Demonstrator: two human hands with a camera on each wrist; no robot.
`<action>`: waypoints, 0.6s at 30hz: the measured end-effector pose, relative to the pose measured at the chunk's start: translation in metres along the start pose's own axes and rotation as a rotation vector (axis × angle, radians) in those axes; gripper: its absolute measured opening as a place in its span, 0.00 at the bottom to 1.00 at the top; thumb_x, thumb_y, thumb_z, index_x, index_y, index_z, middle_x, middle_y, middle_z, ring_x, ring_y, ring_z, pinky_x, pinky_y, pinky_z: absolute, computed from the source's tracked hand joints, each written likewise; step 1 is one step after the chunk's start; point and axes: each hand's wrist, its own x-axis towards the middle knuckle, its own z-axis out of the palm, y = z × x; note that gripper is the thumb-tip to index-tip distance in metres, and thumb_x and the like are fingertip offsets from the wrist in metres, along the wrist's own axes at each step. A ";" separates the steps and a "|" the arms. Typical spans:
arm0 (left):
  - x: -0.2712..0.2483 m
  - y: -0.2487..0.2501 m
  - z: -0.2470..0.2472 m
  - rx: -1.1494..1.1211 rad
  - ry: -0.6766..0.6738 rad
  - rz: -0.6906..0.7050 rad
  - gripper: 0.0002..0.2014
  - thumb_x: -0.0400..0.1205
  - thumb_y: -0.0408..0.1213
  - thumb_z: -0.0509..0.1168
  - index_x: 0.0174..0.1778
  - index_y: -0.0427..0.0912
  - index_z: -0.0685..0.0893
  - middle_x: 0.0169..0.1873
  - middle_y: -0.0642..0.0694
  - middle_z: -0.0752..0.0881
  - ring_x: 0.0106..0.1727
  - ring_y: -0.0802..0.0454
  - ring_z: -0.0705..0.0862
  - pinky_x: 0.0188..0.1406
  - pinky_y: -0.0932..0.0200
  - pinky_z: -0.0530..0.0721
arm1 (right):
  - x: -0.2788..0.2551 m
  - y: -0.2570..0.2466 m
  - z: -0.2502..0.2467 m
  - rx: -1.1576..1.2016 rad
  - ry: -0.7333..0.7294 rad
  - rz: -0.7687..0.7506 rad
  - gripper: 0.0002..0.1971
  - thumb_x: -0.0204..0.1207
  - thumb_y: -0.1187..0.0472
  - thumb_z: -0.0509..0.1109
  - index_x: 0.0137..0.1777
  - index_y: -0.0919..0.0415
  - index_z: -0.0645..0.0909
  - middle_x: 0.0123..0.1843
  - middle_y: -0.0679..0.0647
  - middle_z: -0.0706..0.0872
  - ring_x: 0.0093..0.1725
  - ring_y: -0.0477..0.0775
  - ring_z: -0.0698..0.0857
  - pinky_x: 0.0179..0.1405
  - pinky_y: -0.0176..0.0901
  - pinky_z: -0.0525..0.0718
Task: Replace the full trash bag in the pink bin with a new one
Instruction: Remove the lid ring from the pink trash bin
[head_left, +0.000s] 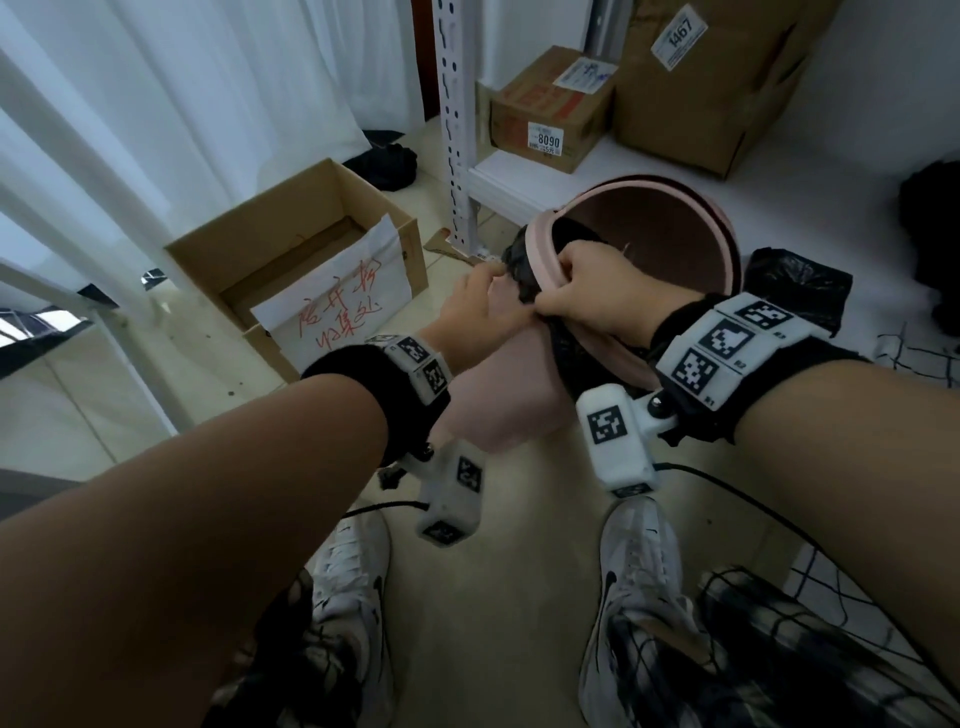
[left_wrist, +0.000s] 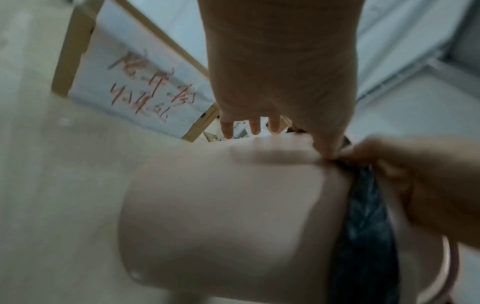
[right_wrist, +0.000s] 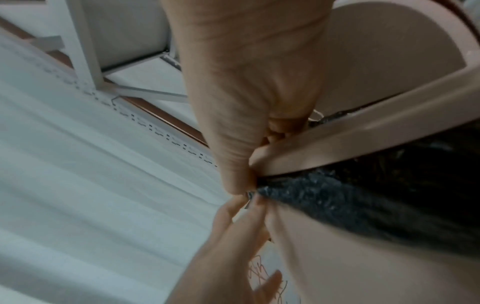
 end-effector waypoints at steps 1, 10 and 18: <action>-0.006 -0.003 -0.003 0.083 -0.068 0.024 0.39 0.73 0.51 0.71 0.77 0.41 0.64 0.73 0.41 0.69 0.74 0.46 0.68 0.75 0.47 0.69 | -0.003 -0.002 0.001 0.024 -0.003 0.001 0.12 0.71 0.60 0.74 0.37 0.65 0.74 0.32 0.55 0.73 0.32 0.52 0.73 0.25 0.34 0.69; -0.015 -0.005 -0.035 0.186 -0.119 -0.151 0.32 0.76 0.45 0.68 0.74 0.43 0.64 0.64 0.39 0.77 0.61 0.41 0.79 0.56 0.50 0.79 | -0.006 -0.024 0.017 -0.299 -0.072 -0.073 0.13 0.74 0.56 0.70 0.32 0.62 0.75 0.35 0.59 0.79 0.41 0.61 0.78 0.38 0.44 0.68; -0.013 0.012 -0.070 0.757 -0.150 0.200 0.24 0.79 0.50 0.67 0.70 0.47 0.74 0.65 0.38 0.71 0.66 0.41 0.72 0.64 0.53 0.72 | -0.008 -0.045 0.017 -0.499 -0.176 -0.149 0.20 0.76 0.55 0.69 0.63 0.67 0.76 0.62 0.64 0.82 0.60 0.63 0.80 0.52 0.44 0.75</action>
